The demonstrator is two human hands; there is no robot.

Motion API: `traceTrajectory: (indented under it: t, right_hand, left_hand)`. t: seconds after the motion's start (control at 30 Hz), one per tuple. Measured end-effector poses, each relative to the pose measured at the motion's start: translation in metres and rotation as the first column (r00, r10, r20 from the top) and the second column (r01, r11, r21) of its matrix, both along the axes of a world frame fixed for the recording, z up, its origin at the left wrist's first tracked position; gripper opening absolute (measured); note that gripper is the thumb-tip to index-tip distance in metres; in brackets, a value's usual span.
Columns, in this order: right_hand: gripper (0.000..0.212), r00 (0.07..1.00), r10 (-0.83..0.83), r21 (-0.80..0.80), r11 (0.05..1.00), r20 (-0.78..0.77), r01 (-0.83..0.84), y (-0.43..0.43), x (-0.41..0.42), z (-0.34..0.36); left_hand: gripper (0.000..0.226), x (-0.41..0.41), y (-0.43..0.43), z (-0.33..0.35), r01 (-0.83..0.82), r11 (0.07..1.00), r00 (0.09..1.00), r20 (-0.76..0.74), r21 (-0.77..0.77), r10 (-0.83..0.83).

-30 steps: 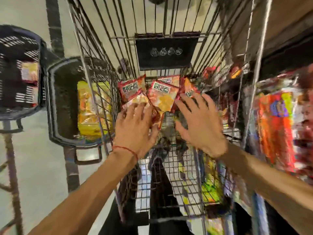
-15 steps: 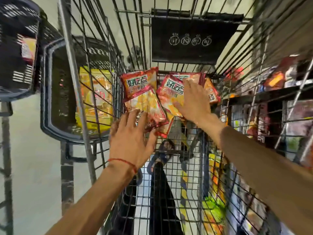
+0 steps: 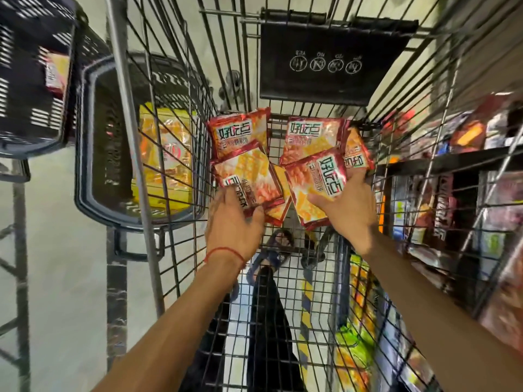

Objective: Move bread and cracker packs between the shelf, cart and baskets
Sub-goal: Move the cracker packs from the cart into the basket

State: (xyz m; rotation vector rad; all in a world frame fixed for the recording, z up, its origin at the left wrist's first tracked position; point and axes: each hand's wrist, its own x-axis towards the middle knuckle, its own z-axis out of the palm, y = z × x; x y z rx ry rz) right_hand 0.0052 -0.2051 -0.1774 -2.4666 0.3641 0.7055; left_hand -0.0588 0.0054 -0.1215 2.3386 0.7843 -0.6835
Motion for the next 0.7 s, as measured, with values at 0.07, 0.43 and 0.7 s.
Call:
traceTrajectory:
  t: [0.07,0.43,0.7]
  right_hand:
    - [0.093,0.997,-0.076,0.060,0.995,0.010,0.076,-0.005,-0.010,-0.001]
    - [0.068,0.962,-0.272,0.315,0.912,-0.015,0.263,-0.017,-0.044,0.004]
    - [0.069,0.940,-0.331,0.315,0.886,-0.085,0.341,-0.028,-0.076,0.030]
  left_hand:
    - [0.080,0.003,-0.005,-0.022,-0.163,0.985,0.986,-0.029,-0.051,0.162]
    - [0.044,0.010,-0.011,-0.085,-0.609,0.787,0.790,0.015,-0.098,0.613]
    - [0.059,0.013,-0.027,-0.069,-0.684,0.673,0.720,-0.114,-0.283,0.684]
